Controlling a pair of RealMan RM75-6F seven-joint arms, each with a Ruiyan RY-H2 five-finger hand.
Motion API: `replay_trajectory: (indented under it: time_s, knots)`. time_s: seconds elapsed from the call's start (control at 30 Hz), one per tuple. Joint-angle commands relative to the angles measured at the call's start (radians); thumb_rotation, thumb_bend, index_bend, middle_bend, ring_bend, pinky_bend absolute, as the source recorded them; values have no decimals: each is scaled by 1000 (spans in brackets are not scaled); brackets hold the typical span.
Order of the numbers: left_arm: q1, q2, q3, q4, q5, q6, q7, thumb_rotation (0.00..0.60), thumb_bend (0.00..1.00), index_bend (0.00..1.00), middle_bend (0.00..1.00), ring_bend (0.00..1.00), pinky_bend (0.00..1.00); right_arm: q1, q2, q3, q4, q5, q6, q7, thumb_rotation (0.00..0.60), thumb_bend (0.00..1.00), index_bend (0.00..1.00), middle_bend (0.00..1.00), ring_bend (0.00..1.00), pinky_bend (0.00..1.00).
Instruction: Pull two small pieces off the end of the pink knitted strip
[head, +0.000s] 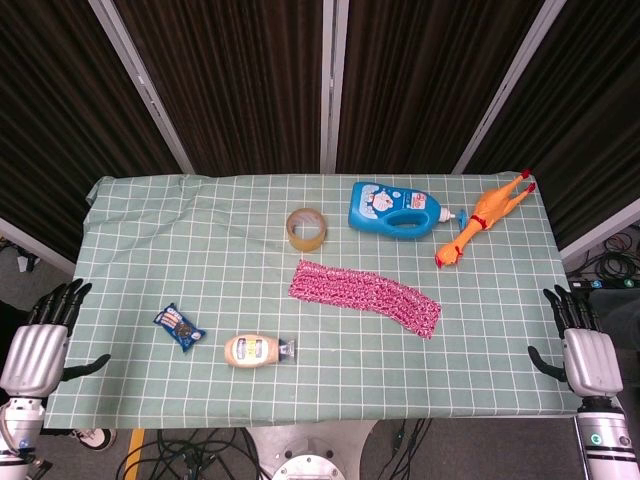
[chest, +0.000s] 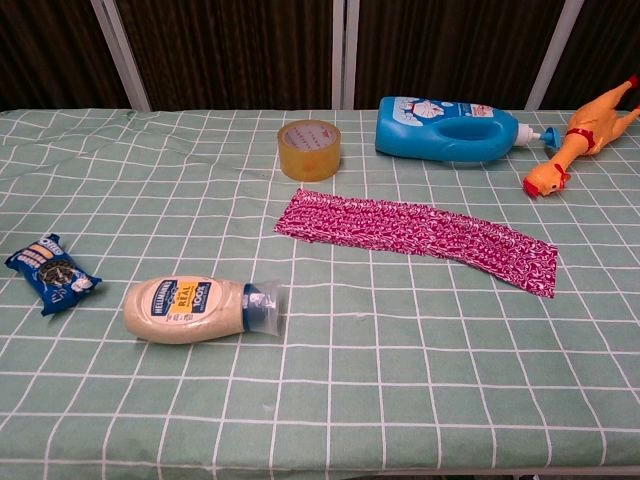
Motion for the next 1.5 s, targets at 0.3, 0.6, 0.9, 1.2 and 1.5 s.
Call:
replay_trajectory:
  time_s: [0.3, 0.6, 0.9, 1.2, 1.5]
  knots:
    - [1, -3, 0, 5, -3, 0, -8, 555, 55, 48, 17, 0, 120, 5, 9, -6, -6, -9, -11, -4, 600, 202, 0, 0, 0, 0]
    - [-4, 10, 1, -13, 0, -6, 1, 556, 55, 47, 17, 0, 120, 11, 11, -13, -26, -14, -23, -21, 600, 330, 0, 0, 0, 0]
    - [0, -2, 5, -12, 7, 2, 12, 554, 55, 47, 17, 0, 120, 25, 40, -32, -50, -21, -60, -79, 600, 952, 0, 88, 65, 137]
    - [2, -7, 8, 2, 2, -3, 0, 557, 54, 47, 17, 0, 120, 31, -12, -37, -26, -57, -37, -122, 600, 1000, 93, 856, 758, 704]
    - [1, -16, 7, 14, -2, -6, -5, 556, 55, 48, 17, 0, 120, 60, -45, -65, -57, -25, -125, -249, 600, 1000, 194, 941, 825, 736]
